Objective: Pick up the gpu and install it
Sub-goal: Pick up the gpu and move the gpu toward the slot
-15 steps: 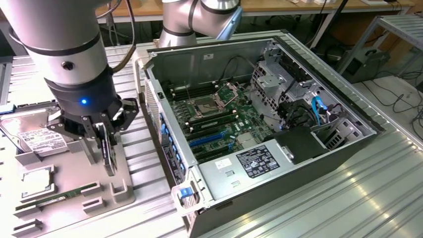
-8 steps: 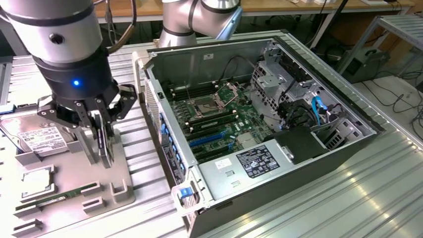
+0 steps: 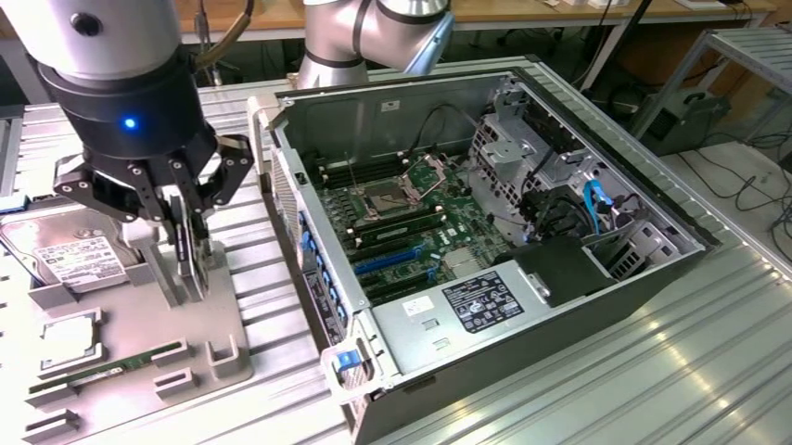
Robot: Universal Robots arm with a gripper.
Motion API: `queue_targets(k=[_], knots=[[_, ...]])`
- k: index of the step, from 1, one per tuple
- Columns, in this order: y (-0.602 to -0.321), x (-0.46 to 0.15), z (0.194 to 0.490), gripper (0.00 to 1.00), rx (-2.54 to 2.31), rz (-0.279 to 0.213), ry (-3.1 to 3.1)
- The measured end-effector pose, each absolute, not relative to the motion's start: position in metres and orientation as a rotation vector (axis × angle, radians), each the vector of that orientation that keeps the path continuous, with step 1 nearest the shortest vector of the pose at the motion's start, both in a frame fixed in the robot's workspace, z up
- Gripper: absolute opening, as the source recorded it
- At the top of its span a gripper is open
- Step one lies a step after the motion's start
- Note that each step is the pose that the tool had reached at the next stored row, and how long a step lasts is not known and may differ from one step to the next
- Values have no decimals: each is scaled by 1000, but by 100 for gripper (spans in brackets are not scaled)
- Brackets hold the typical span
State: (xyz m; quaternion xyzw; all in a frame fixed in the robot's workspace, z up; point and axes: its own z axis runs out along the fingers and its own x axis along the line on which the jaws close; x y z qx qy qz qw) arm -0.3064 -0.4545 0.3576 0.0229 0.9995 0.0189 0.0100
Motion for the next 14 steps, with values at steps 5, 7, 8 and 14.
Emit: queue_targets(k=[5, 7, 8, 14], knots=[[-455, -306, 369, 27, 72, 59, 3120], [-454, -306, 372, 27, 72, 59, 3120], [-454, -306, 374, 27, 72, 59, 3120], [-454, -306, 386, 27, 72, 59, 3120]])
